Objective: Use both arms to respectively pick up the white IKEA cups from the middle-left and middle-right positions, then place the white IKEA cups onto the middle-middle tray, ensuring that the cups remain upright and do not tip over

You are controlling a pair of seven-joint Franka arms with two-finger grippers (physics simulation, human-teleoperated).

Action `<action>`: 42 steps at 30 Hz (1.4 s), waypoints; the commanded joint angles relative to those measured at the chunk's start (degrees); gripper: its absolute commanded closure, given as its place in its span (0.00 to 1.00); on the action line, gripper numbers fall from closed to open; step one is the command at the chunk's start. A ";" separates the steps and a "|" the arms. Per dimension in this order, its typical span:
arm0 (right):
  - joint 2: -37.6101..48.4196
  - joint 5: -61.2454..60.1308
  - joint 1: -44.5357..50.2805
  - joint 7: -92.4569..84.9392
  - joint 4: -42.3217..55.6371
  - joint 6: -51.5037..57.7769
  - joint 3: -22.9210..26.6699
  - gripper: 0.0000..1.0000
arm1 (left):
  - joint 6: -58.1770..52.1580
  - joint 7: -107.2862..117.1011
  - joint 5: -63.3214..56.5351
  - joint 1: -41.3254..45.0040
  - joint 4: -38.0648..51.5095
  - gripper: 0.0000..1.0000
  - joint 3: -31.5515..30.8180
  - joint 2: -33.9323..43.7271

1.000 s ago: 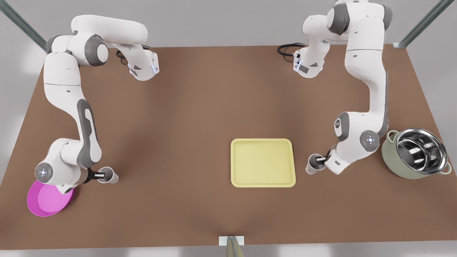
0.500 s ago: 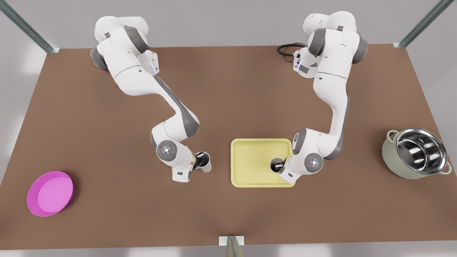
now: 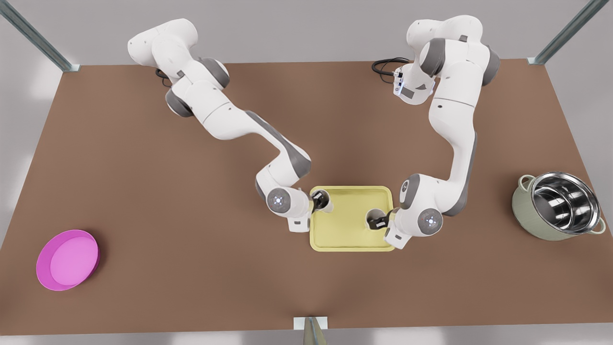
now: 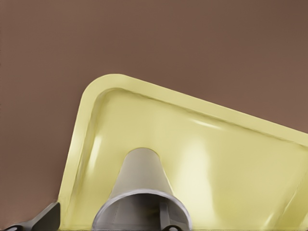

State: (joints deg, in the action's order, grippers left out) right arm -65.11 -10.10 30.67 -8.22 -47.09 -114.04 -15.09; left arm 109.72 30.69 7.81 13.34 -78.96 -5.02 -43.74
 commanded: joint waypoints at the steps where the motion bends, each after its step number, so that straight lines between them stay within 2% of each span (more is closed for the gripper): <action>1: -0.55 -0.27 0.18 3.39 0.15 -0.31 0.15 0.79 | -7.41 7.19 -1.04 0.02 0.03 0.00 -0.17 0.41; 4: -0.63 -0.27 0.45 3.39 0.15 -0.66 -0.02 0.79 | -8.20 7.46 -1.04 0.11 0.38 0.00 -0.26 1.64; 5: -0.63 -0.27 0.53 3.48 0.15 -0.75 -0.02 0.07 | -9.17 7.37 -1.04 0.11 0.56 0.00 -0.26 2.35; 6: -0.63 -0.27 0.62 3.39 0.07 -0.75 -0.02 0.00 | -12.50 7.37 -1.13 0.28 3.63 0.00 -0.17 2.35; 7: -0.63 -0.27 0.62 3.39 0.15 -0.75 -0.02 0.00 | -17.51 7.37 -1.30 0.37 8.02 0.00 0.09 2.26; 9: -0.63 -0.27 0.62 3.39 0.07 -1.01 -0.02 0.00 | -32.87 7.72 -1.83 -3.84 24.79 0.00 0.53 2.35; 10: -0.63 -0.27 0.62 3.39 0.15 -1.10 -0.02 0.00 | -34.57 7.72 -2.45 -6.13 27.28 0.00 0.53 6.29; 12: -0.63 -0.27 0.62 3.39 0.15 -1.10 -0.02 0.00 | -40.98 -13.80 -7.54 -10.09 27.28 0.00 0.36 11.22; 13: -0.55 -0.27 0.62 3.39 0.15 -1.10 -0.11 0.00 | -39.94 -22.94 -9.12 -10.62 20.18 0.00 1.76 17.36; 14: -0.46 -0.36 0.62 3.39 0.15 -1.10 -0.37 0.00 | -31.85 -27.00 -10.53 -9.47 6.89 0.00 3.78 26.78; 20: 0.77 -2.29 0.62 3.39 0.15 -0.31 -0.55 0.00 | -33.08 -26.91 -10.36 -7.63 8.03 0.00 3.08 25.81; 23: 4.19 -2.73 -0.69 3.30 -0.37 2.06 0.15 0.00 | -33.08 -26.91 -10.62 -8.07 8.47 0.00 3.17 25.73; 25: 11.05 -1.15 -10.53 2.95 -6.17 14.09 2.09 0.00 | -32.99 -26.82 -10.44 -7.63 8.47 0.00 3.08 25.38; 26: 11.67 5.87 -15.02 3.30 -6.35 19.99 2.70 0.00 | -32.99 -26.73 -10.36 -7.63 8.47 0.00 2.99 25.38; 27: 11.76 13.43 -18.01 3.56 -6.35 24.65 5.50 0.00 | -32.99 -26.65 -10.36 -7.63 8.47 0.00 2.99 25.29; 28: 13.78 15.99 -18.19 3.66 -6.00 25.44 13.32 0.00 | -32.99 -26.65 -10.36 -7.63 8.47 0.00 2.99 25.29; 30: 19.48 16.08 -18.36 3.83 -6.26 32.64 19.39 0.00 | -32.99 -26.73 -10.36 -7.63 8.47 0.00 2.82 25.02; 31: 24.75 16.17 -18.19 4.18 -6.35 37.74 20.72 0.00 | -32.99 -26.82 -10.27 -7.54 8.47 0.00 2.73 25.02; 33: 38.82 16.34 -18.63 6.46 -13.55 40.47 20.54 0.00 | -32.99 -26.82 -10.18 -7.63 8.47 0.00 2.73 25.02; 35: 47.70 16.17 -20.73 8.58 -20.76 40.12 20.10 0.00 | -32.99 -26.73 -10.09 -7.45 8.47 0.00 2.73 25.02; 38: 52.62 15.82 -22.67 8.58 -23.84 39.95 19.58 0.00 | -33.16 -26.82 -10.18 -7.54 8.47 0.00 2.29 25.02; 42: 55.00 15.02 -23.55 8.58 -27.44 38.19 19.49 0.00 | -33.16 -26.91 -10.09 -7.63 8.47 0.00 2.11 25.02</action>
State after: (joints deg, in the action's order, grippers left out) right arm -10.50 5.22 7.33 -2.87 -74.15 -77.78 4.41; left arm 76.71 9.22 -2.28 5.74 -70.51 -2.91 -18.79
